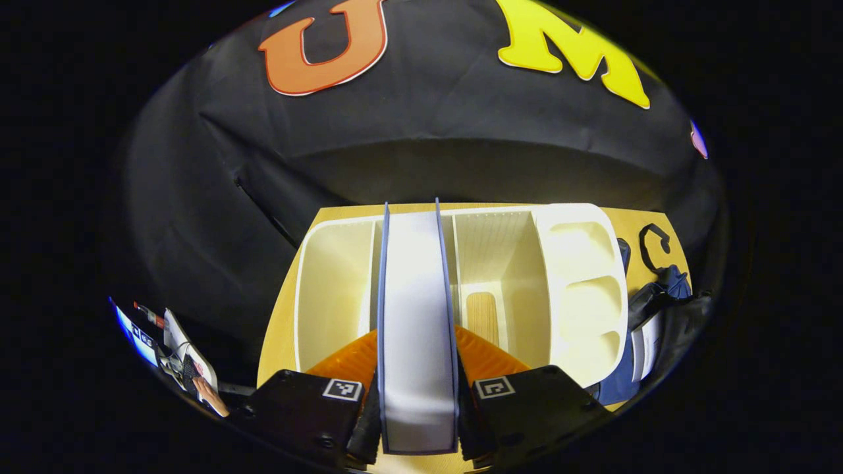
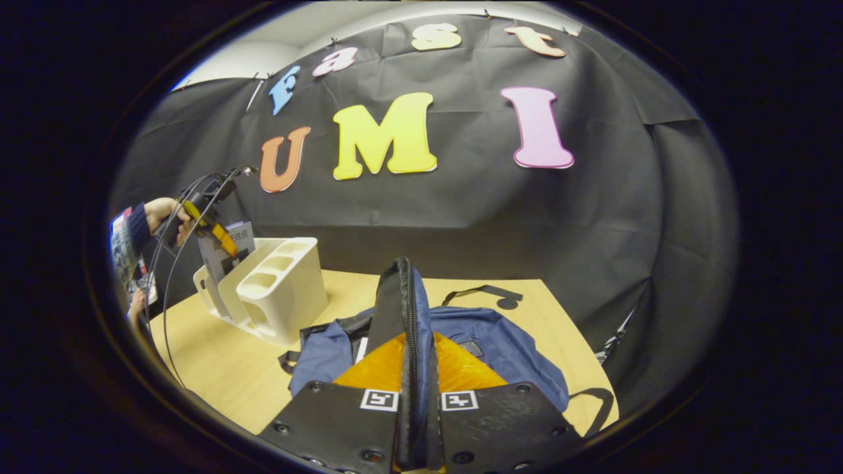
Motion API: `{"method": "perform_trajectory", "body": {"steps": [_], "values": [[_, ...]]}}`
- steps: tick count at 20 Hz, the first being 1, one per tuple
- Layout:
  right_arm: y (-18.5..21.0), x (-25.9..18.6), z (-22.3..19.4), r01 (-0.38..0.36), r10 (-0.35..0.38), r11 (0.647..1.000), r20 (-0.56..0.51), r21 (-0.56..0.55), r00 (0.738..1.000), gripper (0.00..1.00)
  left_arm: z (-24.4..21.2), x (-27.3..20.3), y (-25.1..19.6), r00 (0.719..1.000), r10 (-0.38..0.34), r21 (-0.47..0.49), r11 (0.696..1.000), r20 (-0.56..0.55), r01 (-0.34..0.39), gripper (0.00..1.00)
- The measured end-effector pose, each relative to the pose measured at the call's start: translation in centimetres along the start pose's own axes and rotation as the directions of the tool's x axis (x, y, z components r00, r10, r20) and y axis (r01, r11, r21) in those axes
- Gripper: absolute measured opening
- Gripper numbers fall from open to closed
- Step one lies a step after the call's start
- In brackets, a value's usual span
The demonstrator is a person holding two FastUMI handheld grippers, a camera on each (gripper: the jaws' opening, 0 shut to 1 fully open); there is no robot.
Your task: Open the schoolbag, grab two books from the bookshelf and put them into the schoolbag.
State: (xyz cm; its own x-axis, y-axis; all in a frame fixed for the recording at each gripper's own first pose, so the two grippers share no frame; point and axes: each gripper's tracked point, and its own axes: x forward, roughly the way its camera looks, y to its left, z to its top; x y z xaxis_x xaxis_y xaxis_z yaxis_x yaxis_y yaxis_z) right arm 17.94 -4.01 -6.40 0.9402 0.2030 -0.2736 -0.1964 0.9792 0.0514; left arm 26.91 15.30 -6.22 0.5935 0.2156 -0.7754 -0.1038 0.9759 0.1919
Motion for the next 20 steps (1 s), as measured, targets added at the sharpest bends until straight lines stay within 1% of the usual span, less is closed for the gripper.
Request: {"method": "perform_trajectory", "body": {"steps": [1,2,3,4,5,6,7,8,9,12,16,18,19,20], "values": [[0.1,0.2,0.0,0.001,-0.001,1.000,-0.001,0.001,1.000,0.09,-0.2,-0.4,0.4,1.000,0.002,-0.015,1.000,0.010,-0.002,0.52],[0.1,0.3,0.1,0.001,-0.001,1.000,0.000,0.003,1.000,0.09,-0.6,-0.9,0.8,1.000,0.007,-0.036,0.999,0.014,-0.007,0.48],[0.2,0.1,0.0,-0.001,0.001,1.000,0.002,0.004,1.000,0.09,-1.0,-1.7,1.4,1.000,0.005,-0.060,0.998,0.022,-0.004,0.47],[0.1,0.1,0.0,0.000,0.000,1.000,0.004,0.006,1.000,0.09,-1.3,-2.5,1.9,0.999,-0.004,-0.082,0.997,0.036,0.007,0.47],[0.2,0.1,0.0,0.001,-0.001,1.000,0.005,0.009,1.000,0.09,-1.9,-3.3,2.0,0.998,-0.019,-0.115,0.993,0.053,0.025,0.51],[0.1,0.1,0.0,0.001,-0.001,1.000,0.005,0.012,1.000,0.09,-2.6,-4.2,2.0,0.998,-0.036,-0.146,0.988,0.056,0.044,0.48],[0.2,0.1,0.0,0.004,-0.004,1.000,0.004,0.017,1.000,0.09,-3.3,-5.2,2.0,0.996,-0.055,-0.169,0.983,0.073,0.067,0.51],[0.3,0.2,0.1,0.007,-0.007,1.000,0.006,0.021,1.000,0.09,-4.0,-6.1,2.1,0.994,-0.069,-0.189,0.978,0.084,0.083,0.47],[0.4,0.3,0.0,0.009,-0.009,1.000,0.007,0.022,1.000,0.09,-4.9,-7.0,2.2,0.993,-0.077,-0.209,0.973,0.091,0.094,0.47],[1.0,0.4,0.2,0.016,-0.016,1.000,0.004,0.007,1.000,0.09,-7.2,-9.5,3.0,0.989,-0.094,-0.243,0.963,0.113,0.119,0.47],[1.8,0.3,0.3,0.019,-0.019,1.000,0.007,-0.012,1.000,0.09,-9.5,-12.7,3.2,0.980,-0.131,-0.277,0.946,0.152,0.170,0.47],[1.9,0.4,0.3,0.022,-0.022,1.000,0.004,-0.014,1.000,0.09,-10.5,-14.3,3.1,0.972,-0.153,-0.306,0.930,0.180,0.203,0.47],[1.9,0.5,0.4,0.024,-0.024,1.000,0.001,-0.012,1.000,0.09,-11.1,-14.9,2.8,0.967,-0.169,-0.328,0.918,0.192,0.225,0.51],[1.9,0.5,0.2,0.027,-0.027,1.000,-0.006,-0.009,1.000,0.09,-11.6,-15.4,2.4,0.961,-0.189,-0.350,0.902,0.203,0.252,0.47]]}}
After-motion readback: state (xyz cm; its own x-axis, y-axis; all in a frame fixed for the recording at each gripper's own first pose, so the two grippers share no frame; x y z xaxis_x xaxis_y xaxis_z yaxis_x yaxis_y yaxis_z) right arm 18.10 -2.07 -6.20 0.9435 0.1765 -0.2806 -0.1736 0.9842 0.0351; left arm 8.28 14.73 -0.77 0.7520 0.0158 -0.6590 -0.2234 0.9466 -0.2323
